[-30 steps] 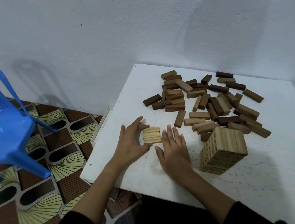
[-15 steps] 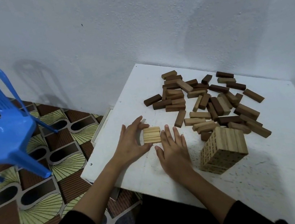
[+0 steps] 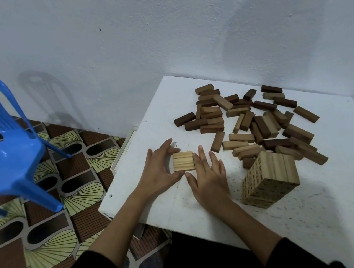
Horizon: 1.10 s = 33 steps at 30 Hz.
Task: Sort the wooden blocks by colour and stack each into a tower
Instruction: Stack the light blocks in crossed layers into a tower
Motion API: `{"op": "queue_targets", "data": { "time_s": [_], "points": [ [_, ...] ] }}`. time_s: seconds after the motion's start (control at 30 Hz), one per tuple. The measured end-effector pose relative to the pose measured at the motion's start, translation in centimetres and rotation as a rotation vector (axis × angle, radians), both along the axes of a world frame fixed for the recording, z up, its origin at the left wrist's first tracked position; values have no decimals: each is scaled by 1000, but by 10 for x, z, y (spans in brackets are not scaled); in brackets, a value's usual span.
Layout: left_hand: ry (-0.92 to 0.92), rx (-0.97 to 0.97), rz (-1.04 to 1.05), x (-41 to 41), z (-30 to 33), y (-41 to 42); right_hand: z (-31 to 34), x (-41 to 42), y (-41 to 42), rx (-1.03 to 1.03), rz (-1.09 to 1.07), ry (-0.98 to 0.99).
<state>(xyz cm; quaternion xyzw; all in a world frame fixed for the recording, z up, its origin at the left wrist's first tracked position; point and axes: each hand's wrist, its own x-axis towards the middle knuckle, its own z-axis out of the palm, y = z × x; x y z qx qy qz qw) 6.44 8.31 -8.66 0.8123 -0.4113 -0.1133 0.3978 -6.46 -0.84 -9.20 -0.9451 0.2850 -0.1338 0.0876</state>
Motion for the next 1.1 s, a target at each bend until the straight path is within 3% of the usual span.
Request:
{"op": "queue_targets", "data": {
  "time_s": [0.67, 0.97, 1.1],
  "points": [
    [26, 4, 12, -4, 7, 1, 2, -1, 0, 51, 19, 31],
    [127, -14, 23, -6, 18, 5, 24, 0, 1, 269, -27, 56],
    [232, -96, 66, -6, 34, 9, 50, 11, 6, 530, 10, -107]
  ]
}}
